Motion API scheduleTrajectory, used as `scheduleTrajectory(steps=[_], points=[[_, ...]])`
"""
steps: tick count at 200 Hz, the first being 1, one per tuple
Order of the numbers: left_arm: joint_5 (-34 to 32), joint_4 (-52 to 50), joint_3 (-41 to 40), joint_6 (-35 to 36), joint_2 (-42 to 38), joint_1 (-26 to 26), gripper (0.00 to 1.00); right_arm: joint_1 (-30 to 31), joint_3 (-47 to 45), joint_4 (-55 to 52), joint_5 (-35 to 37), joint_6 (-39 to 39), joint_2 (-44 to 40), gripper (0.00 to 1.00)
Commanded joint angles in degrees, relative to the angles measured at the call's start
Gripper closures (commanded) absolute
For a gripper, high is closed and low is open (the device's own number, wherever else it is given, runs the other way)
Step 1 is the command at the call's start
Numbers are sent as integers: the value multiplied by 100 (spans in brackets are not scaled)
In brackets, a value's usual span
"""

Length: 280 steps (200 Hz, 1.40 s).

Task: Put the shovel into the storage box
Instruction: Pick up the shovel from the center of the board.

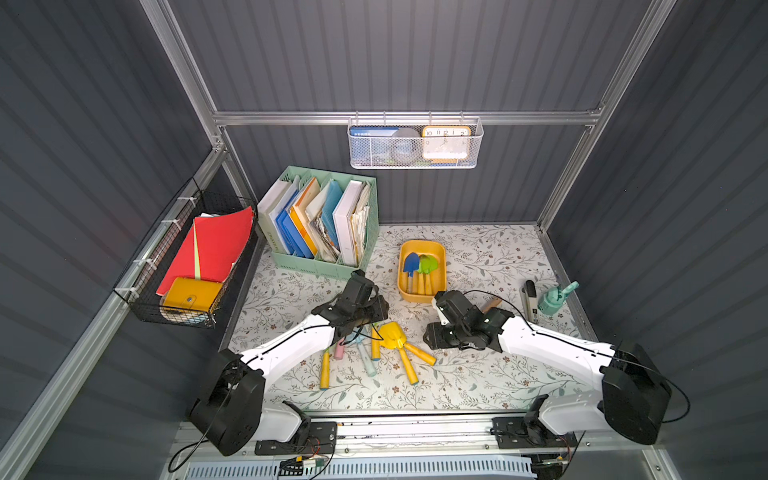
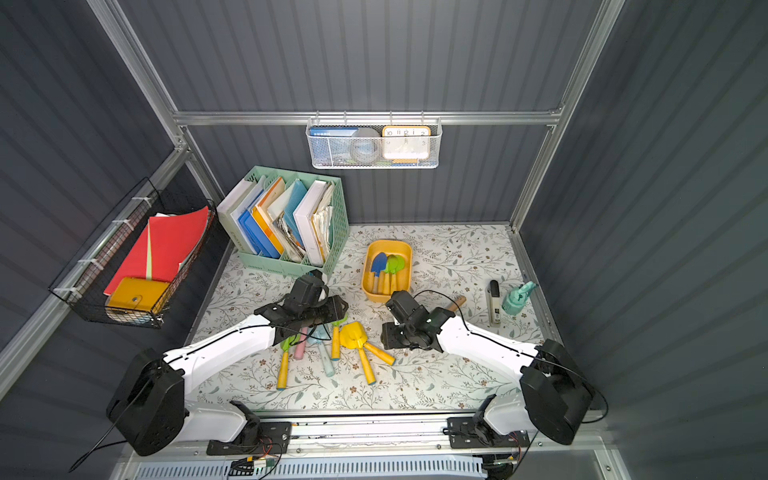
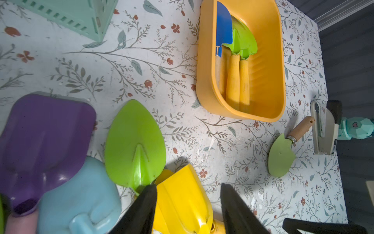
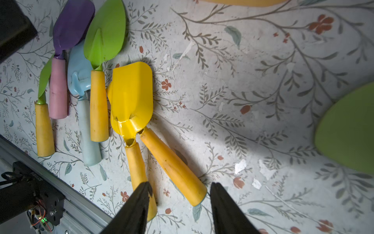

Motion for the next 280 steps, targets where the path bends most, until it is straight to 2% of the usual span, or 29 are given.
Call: scheduleTrajectory(steps=[1,34,119,244,280], points=[[-165,-250,-166,-147,-241,-11,42,185,198,143,6,196,166,45],[-116,-440,-300,-326,-391,-6,37,518,249,273,229,386,386,43],[-290,-483,-643,-723,-646,-9,31,1071,672,212,224,572,1164,42],[-204,-382,-701,-753,-468,-7,31,1161,1169,-1,151,489,2084,65],[-188,-330,-725,-760,-411,-7,31,1157,1187,15,106,497,2168,77]])
